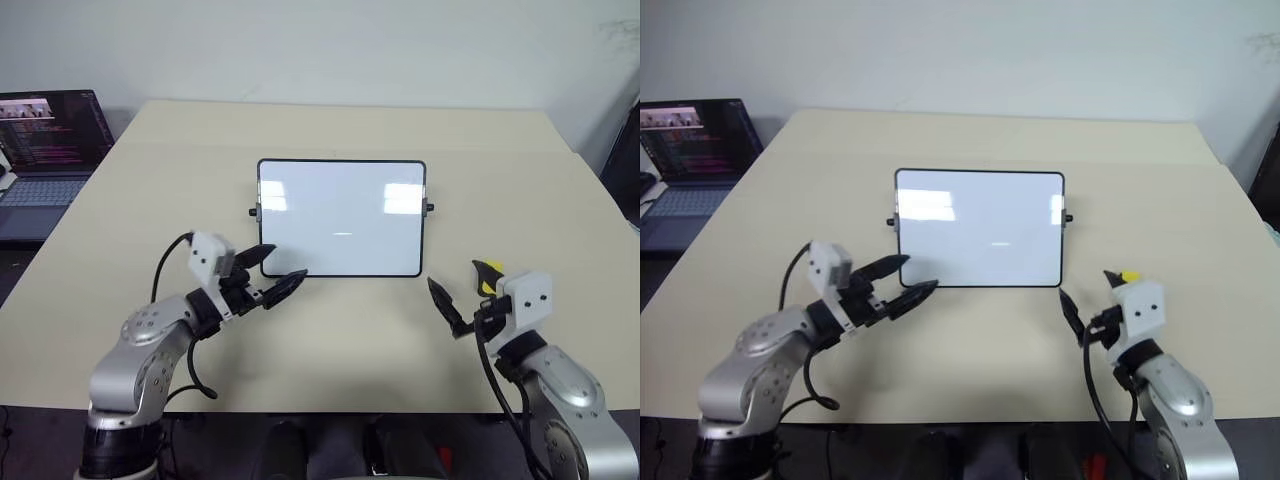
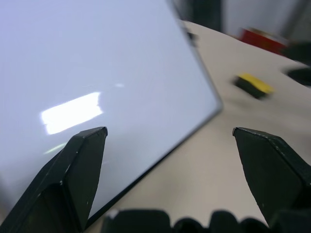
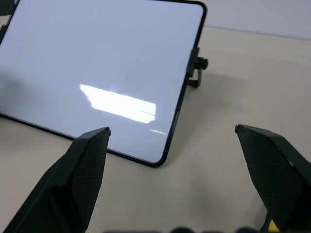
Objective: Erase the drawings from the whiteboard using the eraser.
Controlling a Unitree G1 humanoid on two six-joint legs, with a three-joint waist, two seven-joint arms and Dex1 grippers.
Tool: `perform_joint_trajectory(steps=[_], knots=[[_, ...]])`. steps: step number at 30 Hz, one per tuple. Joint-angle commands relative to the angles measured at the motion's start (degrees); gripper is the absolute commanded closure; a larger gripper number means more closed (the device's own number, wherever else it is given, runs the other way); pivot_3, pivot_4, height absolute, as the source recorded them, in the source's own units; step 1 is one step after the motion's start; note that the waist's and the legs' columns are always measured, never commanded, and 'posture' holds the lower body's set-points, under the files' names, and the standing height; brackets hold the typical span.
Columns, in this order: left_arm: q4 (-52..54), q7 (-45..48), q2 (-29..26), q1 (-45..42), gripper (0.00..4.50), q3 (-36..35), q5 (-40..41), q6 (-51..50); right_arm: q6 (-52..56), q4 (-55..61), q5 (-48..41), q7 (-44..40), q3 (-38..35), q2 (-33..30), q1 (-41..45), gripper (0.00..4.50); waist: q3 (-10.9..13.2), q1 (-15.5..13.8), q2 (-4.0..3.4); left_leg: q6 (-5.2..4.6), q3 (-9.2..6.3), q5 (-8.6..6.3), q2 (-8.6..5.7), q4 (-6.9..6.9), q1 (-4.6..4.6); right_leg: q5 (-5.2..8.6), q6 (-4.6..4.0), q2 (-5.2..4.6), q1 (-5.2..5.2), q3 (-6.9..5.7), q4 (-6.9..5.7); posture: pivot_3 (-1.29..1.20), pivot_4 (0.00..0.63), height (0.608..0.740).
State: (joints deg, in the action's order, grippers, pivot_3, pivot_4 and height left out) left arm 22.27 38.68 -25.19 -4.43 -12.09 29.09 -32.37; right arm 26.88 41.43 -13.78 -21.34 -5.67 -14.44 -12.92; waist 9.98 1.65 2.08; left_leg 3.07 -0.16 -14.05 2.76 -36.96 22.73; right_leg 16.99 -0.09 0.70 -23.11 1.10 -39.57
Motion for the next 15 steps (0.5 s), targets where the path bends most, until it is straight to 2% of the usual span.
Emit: perform_joint_trajectory(steps=[1,6,9,15], knots=[[3.35,-6.82,2.99,2.41,0.0,-3.0,-0.82,3.07,-7.71,-3.21,-2.48,-2.41,0.72,1.74,-0.86,0.03,-0.03,-0.01,0.05,0.0,0.0,0.0,-0.01,-0.01,-0.03,-0.01,0.02,0.0,0.02,0.02,0.02,0.0,0.15,0.74],[4.32,-16.18,5.87,3.8,0.0,-2.75,-8.34,8.4,-15.08,-10.32,-2.24,-3.41,-0.47,2.13,-0.05,0.03,-0.04,-0.12,0.06,-0.05,0.14,0.04,-0.05,-0.06,-0.16,-0.12,0.07,0.01,0.11,0.08,-0.01,0.0,0.15,0.74],[4.15,-21.53,6.39,4.34,0.0,-3.06,-13.72,11.87,-15.79,-9.35,-3.85,-4.67,-0.34,1.21,-0.58,0.03,-0.04,-0.12,0.06,-0.05,0.2,0.04,-0.05,0.01,-0.17,-0.09,0.01,0.08,0.1,0.1,-0.01,0.0,0.15,0.74],[2.84,-29.73,7.51,7.51,0.0,-6.51,-19.17,13.69,-14.15,-5.0,-4.29,-3.69,3.59,1.44,-3.82,0.03,-0.05,-0.02,0.05,-0.02,0.15,0.02,0.03,0.09,-0.09,-0.05,-0.05,0.1,-0.01,0.1,0.0,0.0,0.15,0.74]])
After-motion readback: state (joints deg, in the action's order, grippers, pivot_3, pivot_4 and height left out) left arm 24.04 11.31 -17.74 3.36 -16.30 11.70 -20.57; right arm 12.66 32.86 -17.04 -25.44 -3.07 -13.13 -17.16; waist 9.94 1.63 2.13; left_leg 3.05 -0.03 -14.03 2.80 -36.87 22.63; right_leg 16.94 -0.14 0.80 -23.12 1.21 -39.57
